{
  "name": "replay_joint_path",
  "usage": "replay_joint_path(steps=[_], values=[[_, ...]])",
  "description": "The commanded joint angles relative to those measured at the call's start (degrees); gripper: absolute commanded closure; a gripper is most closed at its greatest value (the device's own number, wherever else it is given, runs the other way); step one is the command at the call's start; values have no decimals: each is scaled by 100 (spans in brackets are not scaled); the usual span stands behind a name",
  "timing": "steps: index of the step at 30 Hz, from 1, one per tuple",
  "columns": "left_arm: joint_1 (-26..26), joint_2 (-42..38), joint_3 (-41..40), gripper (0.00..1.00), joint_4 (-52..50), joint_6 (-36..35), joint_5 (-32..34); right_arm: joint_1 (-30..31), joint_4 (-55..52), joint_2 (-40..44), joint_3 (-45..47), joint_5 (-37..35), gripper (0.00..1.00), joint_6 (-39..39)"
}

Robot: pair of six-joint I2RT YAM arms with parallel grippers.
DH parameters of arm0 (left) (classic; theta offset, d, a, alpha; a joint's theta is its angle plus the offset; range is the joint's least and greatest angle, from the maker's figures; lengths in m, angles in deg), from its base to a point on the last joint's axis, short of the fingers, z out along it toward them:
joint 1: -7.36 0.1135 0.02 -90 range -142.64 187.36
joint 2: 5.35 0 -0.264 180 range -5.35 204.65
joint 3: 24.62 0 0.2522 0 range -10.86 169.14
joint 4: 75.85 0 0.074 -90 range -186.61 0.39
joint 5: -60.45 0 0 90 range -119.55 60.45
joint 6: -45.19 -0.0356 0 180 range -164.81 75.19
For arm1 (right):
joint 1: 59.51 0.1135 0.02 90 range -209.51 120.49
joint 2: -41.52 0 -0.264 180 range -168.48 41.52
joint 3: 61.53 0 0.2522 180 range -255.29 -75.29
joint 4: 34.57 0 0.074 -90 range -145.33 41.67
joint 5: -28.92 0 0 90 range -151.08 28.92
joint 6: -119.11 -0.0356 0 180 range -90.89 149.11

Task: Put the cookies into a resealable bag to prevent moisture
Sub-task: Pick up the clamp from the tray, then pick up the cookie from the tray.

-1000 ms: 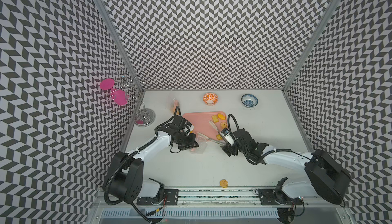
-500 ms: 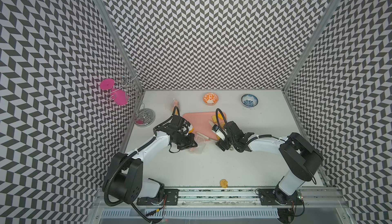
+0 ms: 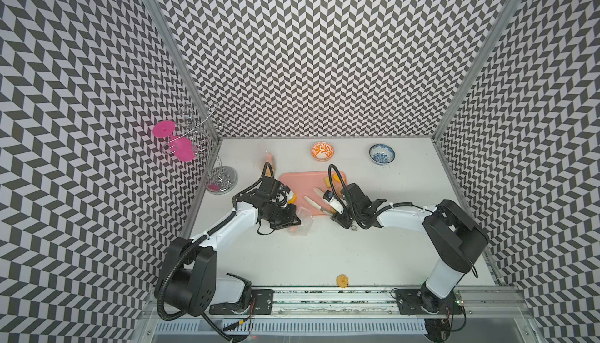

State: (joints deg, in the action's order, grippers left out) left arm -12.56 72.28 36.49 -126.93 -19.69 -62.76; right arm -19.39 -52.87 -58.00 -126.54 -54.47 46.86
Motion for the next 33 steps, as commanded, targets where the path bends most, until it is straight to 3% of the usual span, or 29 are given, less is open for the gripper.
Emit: replay_joint_path(steps=[1, 7, 16, 25, 33], values=[[59, -153, -23, 100, -123, -109, 95, -87, 309, 435, 42, 128, 52, -184], [94, -101, 15, 100, -152, -163, 122, -250, 140, 1091, 237, -144, 55, -391], [94, -6, 9, 100, -91, -205, 119, -766, -964, 1684, 9, -800, 56, -473], [94, 7, 36, 100, -144, -222, 122, -890, -1289, 1175, -577, -301, 54, -192], [98, 13, 41, 100, -135, -227, 96, -796, -1689, 655, -1008, -478, 53, -339]])
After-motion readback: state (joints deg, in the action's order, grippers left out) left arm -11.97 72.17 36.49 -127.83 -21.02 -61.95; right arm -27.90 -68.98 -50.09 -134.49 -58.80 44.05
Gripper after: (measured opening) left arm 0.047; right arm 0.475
